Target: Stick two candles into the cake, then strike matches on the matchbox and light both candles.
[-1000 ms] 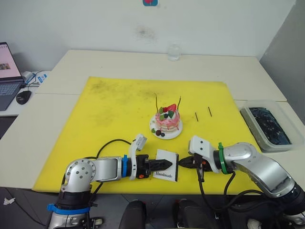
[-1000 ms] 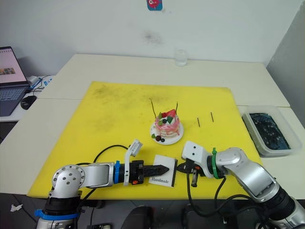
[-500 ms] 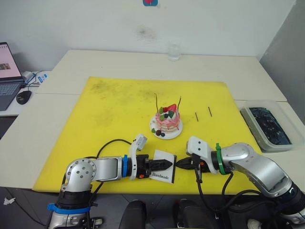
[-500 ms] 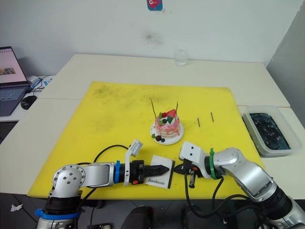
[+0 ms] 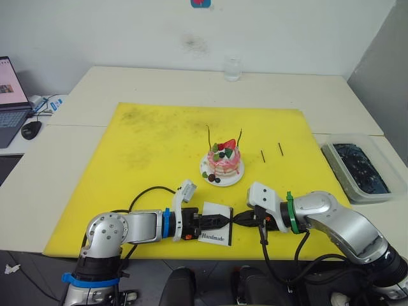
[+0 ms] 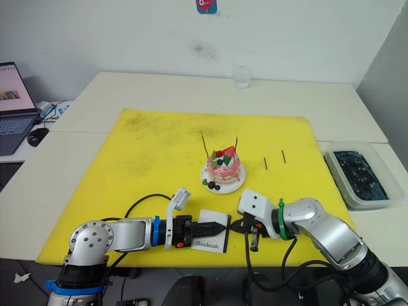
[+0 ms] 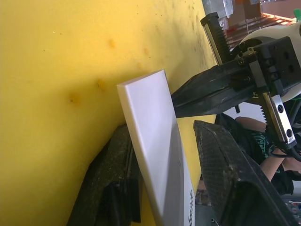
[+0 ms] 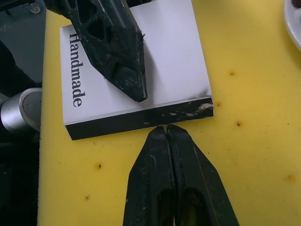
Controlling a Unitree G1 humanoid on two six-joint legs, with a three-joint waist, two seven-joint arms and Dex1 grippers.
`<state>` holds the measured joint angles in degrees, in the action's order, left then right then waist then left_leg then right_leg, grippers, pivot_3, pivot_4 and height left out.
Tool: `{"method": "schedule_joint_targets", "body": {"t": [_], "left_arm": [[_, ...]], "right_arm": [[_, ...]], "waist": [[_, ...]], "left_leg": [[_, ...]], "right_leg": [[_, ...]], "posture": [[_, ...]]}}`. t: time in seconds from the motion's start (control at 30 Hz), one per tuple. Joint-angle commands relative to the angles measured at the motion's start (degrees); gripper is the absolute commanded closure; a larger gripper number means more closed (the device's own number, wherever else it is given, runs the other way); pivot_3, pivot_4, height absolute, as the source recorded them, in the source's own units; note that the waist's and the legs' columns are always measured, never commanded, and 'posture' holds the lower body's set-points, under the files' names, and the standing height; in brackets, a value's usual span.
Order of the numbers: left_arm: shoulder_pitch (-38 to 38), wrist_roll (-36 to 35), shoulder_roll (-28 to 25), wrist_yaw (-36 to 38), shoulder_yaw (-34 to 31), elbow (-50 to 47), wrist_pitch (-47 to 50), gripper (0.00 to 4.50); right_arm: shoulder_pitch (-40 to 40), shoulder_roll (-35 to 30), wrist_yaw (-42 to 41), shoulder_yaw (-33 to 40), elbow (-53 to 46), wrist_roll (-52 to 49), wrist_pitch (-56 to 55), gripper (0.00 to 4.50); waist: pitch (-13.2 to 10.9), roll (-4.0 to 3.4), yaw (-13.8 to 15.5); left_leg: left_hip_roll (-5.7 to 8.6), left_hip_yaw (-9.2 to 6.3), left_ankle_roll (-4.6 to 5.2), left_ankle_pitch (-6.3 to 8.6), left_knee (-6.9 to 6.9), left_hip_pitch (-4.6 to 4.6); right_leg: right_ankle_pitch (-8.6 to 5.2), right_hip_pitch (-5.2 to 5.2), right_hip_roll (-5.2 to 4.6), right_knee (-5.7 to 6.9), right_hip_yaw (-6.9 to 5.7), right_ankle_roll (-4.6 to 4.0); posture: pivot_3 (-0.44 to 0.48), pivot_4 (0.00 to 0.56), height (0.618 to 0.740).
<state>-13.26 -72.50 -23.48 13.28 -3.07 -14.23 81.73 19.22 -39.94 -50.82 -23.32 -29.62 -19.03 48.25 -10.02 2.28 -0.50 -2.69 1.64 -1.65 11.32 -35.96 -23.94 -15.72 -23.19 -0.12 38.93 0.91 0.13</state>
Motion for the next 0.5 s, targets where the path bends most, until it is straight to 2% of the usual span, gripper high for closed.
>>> {"method": "schedule_joint_targets", "body": {"t": [0.03, 0.13, 0.17, 0.4, 0.5], "left_arm": [[1.5, 3.6, -1.6, 0.0, 2.1, 0.1, 1.0, 3.36], [1.7, 5.6, -2.1, 0.7, 3.1, -0.1, 0.3, 4.3], [1.7, 6.2, -2.2, 0.9, 3.3, -0.2, -0.1, 4.47], [2.0, 7.9, -2.1, 2.1, 3.5, -0.7, -1.7, 4.47], [2.2, 5.4, -1.5, 3.3, 1.0, -1.6, -2.4, 4.47]], "right_arm": [[1.0, 0.2, 0.1, 0.3, -1.1, 0.0, -0.4, 4.5], [1.2, 0.4, 0.2, 0.3, -0.9, 0.1, -0.5, 4.5], [1.2, 0.5, 0.3, 0.3, -0.8, 0.1, -0.5, 4.5], [1.3, 0.7, 1.2, 1.3, -1.3, 0.3, -0.9, 4.5], [0.8, 0.0, 1.0, 4.4, -2.7, -0.9, -2.5, 4.5]], "waist": [[0.0, 0.0, 0.0], [0.0, -0.01, 0.0], [0.0, -0.01, 0.0], [0.0, -0.01, 0.0], [0.0, -0.01, 0.0]], "left_leg": [[0.0, 0.01, 0.0, 0.0, 0.0, 0.0], [0.0, 0.0, -0.01, 0.0, 0.02, 0.0], [-0.01, 0.0, -0.01, 0.01, 0.02, 0.01], [0.0, 0.0, -0.01, 0.0, 0.0, 0.03], [0.0, 0.01, -0.01, 0.0, 0.0, 0.02]], "right_leg": [[0.0, 0.0, 0.0, 0.0, 0.0, 0.0], [-0.01, -0.01, 0.01, 0.0, -0.01, -0.02], [-0.01, 0.0, 0.0, 0.0, -0.01, -0.02], [0.0, 0.02, -0.04, 0.0, 0.01, 0.0], [0.0, 0.02, -0.05, 0.0, 0.02, 0.0]], "posture": [[0.0, 0.15, 0.74], [0.0, 0.15, 0.74], [0.0, 0.15, 0.74], [0.0, 0.15, 0.74], [0.0, 0.15, 0.74]]}}
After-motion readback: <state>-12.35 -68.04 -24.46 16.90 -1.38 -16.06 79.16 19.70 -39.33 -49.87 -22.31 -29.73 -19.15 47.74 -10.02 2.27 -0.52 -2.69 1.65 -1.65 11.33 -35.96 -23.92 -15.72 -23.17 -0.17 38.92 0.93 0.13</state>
